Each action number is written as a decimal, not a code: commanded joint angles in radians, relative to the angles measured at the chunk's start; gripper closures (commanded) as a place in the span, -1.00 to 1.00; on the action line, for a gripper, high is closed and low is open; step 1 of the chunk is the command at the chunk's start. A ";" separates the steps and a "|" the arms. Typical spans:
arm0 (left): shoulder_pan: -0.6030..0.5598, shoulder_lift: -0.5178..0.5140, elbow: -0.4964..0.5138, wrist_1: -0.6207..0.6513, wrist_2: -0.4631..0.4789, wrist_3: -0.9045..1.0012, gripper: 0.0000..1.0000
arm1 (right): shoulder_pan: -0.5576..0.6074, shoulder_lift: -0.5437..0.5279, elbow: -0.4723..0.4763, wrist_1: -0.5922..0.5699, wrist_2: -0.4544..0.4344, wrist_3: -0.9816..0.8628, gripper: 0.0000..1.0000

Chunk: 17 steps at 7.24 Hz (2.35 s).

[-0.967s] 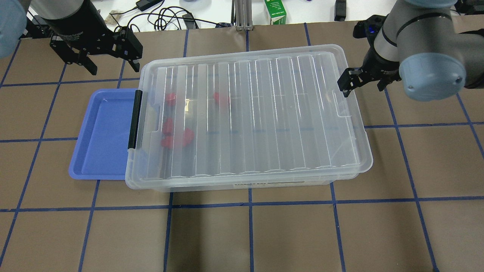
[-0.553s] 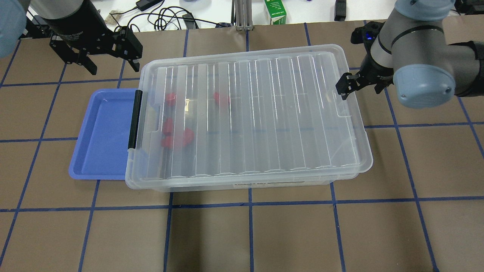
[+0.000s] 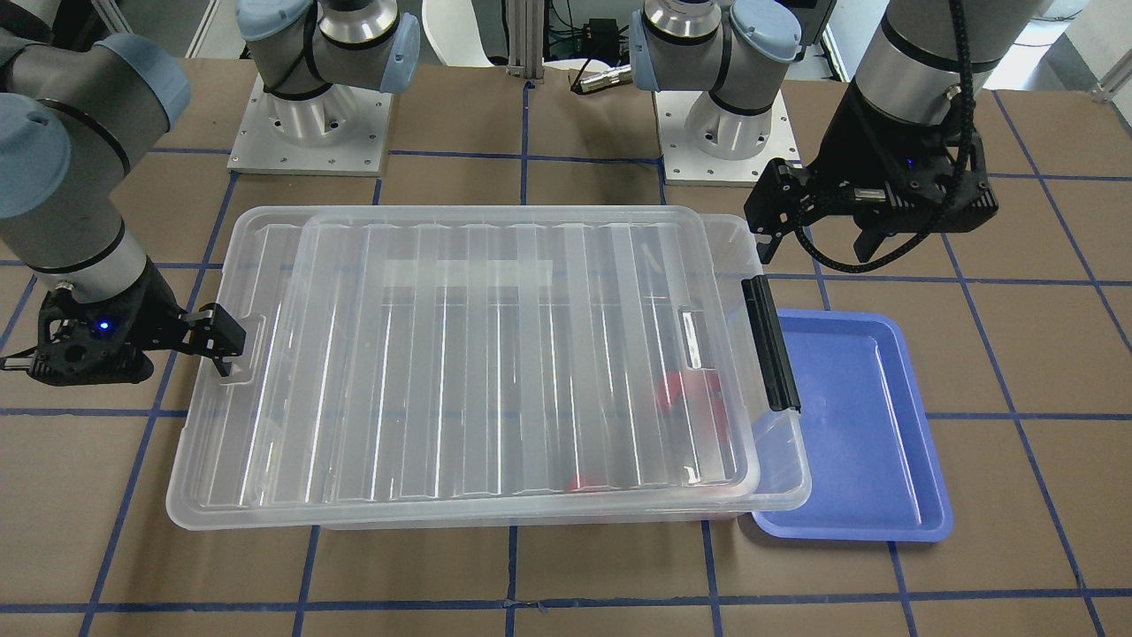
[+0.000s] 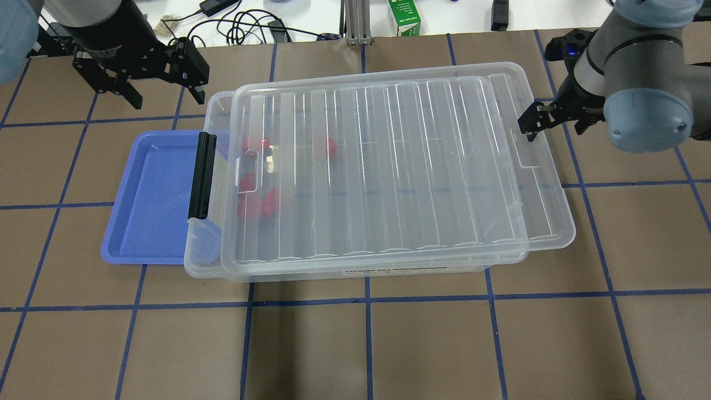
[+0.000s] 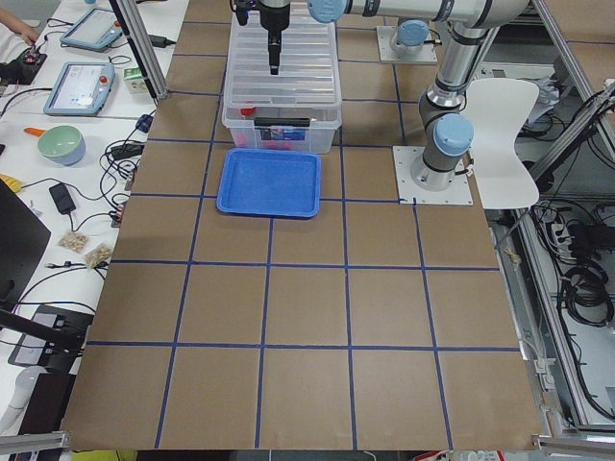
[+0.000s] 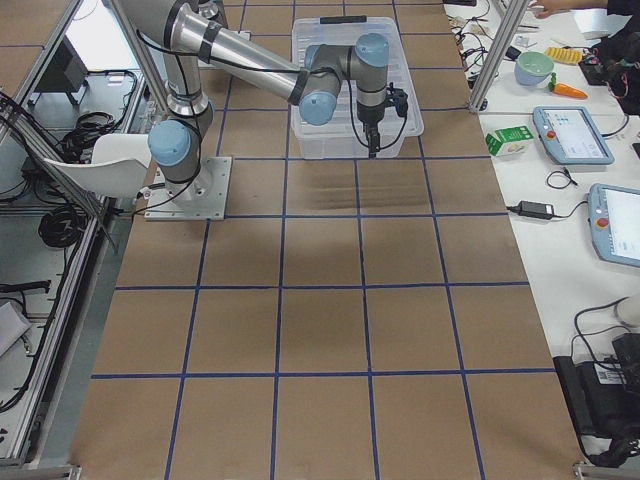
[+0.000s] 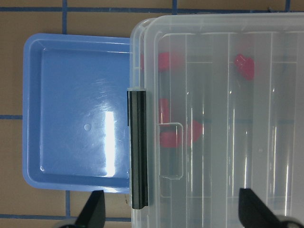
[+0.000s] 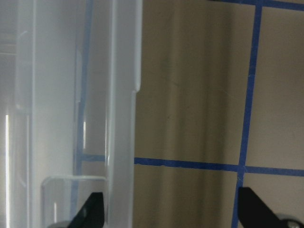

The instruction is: Place red block in blue tray from box

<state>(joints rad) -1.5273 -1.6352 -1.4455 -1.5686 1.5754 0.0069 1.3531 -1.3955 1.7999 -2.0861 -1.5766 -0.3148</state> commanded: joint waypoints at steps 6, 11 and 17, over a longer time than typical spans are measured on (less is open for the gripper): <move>0.001 0.001 -0.001 0.004 0.002 0.002 -1.00 | -0.117 -0.003 -0.002 0.001 0.000 -0.141 -1.00; 0.001 0.000 0.000 0.004 0.002 0.001 -1.00 | -0.179 -0.013 -0.004 0.003 -0.003 -0.216 -1.00; -0.001 0.005 0.008 0.001 0.041 -0.001 -1.00 | -0.227 -0.013 -0.021 0.005 -0.016 -0.247 -1.00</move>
<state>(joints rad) -1.5273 -1.6304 -1.4368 -1.5676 1.6112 0.0073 1.1356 -1.4084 1.7840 -2.0831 -1.5904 -0.5612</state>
